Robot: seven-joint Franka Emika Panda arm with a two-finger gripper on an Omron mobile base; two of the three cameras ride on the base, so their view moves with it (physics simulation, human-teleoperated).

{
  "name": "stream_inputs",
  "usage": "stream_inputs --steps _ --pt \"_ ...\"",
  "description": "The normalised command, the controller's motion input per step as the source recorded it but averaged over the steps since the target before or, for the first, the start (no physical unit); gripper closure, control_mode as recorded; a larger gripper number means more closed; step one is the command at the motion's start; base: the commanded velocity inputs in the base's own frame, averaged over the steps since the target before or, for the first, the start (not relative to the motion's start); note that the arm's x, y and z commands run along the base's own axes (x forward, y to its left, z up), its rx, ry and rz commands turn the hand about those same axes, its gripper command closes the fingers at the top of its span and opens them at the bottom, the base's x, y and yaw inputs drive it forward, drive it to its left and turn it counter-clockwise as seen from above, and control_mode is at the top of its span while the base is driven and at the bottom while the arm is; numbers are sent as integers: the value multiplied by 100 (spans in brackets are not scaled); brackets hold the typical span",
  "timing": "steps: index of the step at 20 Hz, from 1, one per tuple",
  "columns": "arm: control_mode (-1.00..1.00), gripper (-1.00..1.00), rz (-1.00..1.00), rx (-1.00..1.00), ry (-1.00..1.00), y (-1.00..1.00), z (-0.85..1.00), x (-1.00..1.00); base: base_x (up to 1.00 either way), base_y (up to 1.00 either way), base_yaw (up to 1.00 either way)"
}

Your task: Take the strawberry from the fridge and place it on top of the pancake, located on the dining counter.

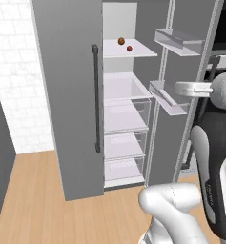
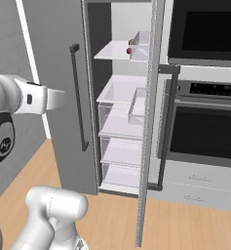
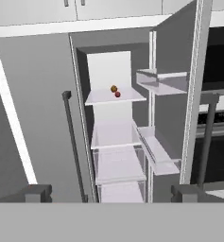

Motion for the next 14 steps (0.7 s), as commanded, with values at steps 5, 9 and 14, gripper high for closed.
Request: stream_inputs --steps 5,9,14 --pt "-100 -100 7 5 -5 18 -50 -21 0 0 0" --pt "-100 -100 3 -1 -12 17 -4 -50 0 0 0" --pt "100 -100 0 0 -2 4 5 -11 -9 9 0"
